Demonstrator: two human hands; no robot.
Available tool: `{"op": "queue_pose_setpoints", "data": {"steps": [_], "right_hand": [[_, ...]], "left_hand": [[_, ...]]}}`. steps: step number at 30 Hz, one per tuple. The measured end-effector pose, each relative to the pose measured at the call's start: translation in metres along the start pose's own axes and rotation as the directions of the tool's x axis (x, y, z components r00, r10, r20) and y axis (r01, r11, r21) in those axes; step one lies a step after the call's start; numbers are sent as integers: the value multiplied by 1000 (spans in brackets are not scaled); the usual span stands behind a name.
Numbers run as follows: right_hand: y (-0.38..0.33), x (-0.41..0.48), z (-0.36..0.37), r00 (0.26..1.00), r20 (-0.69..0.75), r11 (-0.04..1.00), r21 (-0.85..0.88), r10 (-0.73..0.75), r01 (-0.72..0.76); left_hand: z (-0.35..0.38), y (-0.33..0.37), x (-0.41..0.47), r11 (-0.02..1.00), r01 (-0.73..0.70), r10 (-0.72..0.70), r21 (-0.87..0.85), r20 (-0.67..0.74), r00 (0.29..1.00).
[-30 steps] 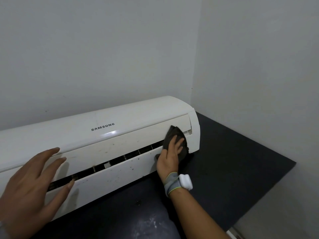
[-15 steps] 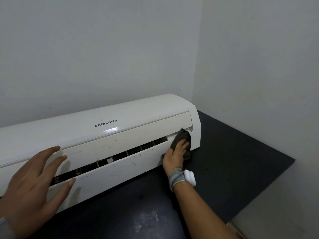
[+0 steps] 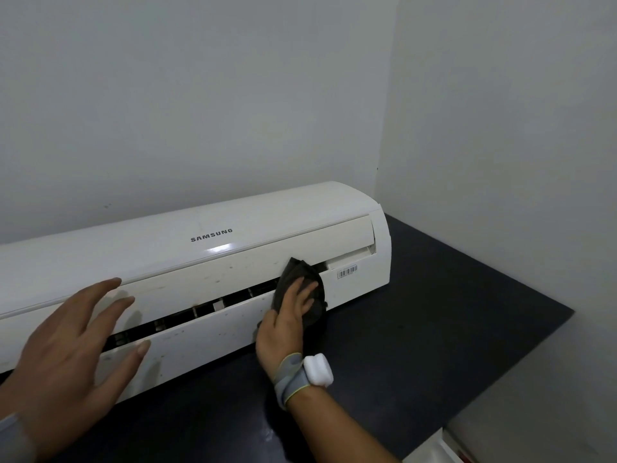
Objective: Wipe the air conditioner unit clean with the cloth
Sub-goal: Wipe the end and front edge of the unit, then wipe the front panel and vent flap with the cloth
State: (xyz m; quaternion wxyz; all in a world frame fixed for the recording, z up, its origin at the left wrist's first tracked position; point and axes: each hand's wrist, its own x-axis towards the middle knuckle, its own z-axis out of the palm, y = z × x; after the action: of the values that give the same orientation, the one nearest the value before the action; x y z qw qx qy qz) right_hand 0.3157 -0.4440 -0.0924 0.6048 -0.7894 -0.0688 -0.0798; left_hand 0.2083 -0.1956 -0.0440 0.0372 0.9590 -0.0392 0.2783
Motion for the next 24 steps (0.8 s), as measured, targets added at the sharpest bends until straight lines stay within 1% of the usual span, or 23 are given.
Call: {"op": "queue_pose_setpoints", "data": {"steps": [3, 7, 10, 15, 18, 21, 24], "right_hand": [[-8, 21, -9, 998, -57, 998, -48, -33, 30], [-5, 54, -33, 982, -179, 996, -63, 55, -67], [9, 61, -47, 971, -220, 994, -43, 88, -100], [18, 52, -47, 970, -197, 989, -16, 141, -147], [17, 42, -40, 974, -160, 986, -18, 161, -166], [12, 30, -30, 975, -123, 982, -9, 186, -188], [5, 14, -15, 982, -85, 985, -1, 169, -170]], "left_hand": [[-6, 0, -3, 1000, 29, -29, 0, 20, 999], [-10, -4, -7, 998, 56, -56, 1, 27, 998], [-13, -5, -11, 998, 64, -64, 1, 16, 998], [-21, 11, -13, 997, 51, -51, 58, 8, 999], [-31, 31, -12, 997, 42, -42, 60, -7, 999], [-40, 48, -12, 994, 66, -68, 89, 20, 998], [-50, 61, -11, 993, 80, -84, 93, 41, 996]]}}
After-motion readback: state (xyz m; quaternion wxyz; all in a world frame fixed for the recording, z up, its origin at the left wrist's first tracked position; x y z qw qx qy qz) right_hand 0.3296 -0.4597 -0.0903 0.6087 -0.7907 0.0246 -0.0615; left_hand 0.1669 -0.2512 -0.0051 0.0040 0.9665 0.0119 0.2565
